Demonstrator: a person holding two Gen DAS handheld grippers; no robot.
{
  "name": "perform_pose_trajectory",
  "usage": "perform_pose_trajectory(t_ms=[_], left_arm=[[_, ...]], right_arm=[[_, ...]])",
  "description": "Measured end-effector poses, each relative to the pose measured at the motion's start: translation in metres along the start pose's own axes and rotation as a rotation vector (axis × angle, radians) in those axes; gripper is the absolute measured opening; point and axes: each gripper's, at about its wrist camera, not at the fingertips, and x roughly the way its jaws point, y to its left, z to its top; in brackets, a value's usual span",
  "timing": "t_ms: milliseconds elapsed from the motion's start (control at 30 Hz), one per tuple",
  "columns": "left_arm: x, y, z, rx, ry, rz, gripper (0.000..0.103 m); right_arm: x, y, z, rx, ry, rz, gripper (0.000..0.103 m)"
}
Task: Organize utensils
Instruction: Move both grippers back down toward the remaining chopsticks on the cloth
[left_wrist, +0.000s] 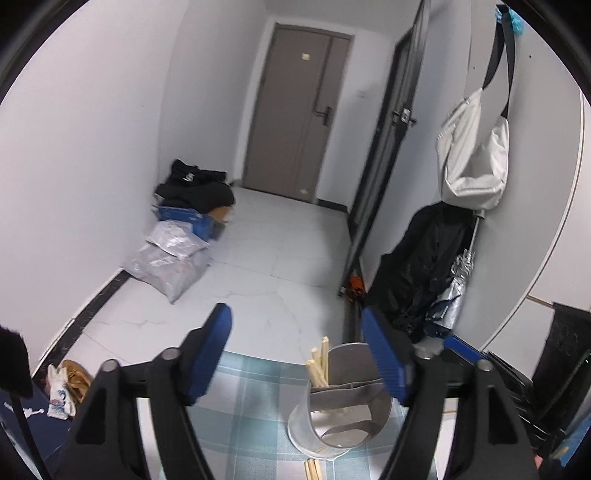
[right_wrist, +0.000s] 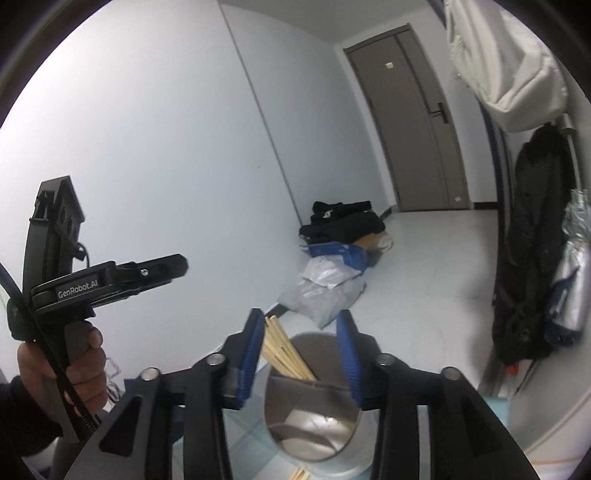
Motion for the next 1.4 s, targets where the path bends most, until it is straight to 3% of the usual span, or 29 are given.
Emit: perform_pose_trajectory(t_ms=[100,200,367,500,900,1400], left_arm=[[-0.013,-0.003,-0.004,0.000,-0.012,0.027,0.075],[-0.026,-0.007,-0.010,0.007,-0.029,0.058,0.085],[-0.040,-0.013,-0.023,0.019,-0.050,0.058,0.086],[-0.048,-0.016,-0.032,0.028,-0.061,0.062,0.094],[-0.050,-0.015,-0.070,0.039,-0.066,0.066,0.095],[-0.015,0.006,-0.111,0.001,0.029,0.111,0.095]], right_arm=[[-0.015,0.010,-0.002,0.005,-0.009,-0.015,0.047],[-0.027,0.022,-0.005,-0.003,-0.017,-0.031,0.050],[-0.044,0.037,-0.013,-0.002,-0.031,-0.051,0.061],[-0.056,0.047,-0.026,-0.002,-0.028,-0.070,0.064],[-0.073,0.062,-0.061,0.010,-0.030,-0.147,0.077],[-0.046,0.047,-0.111,0.032,0.135,-0.260,0.078]])
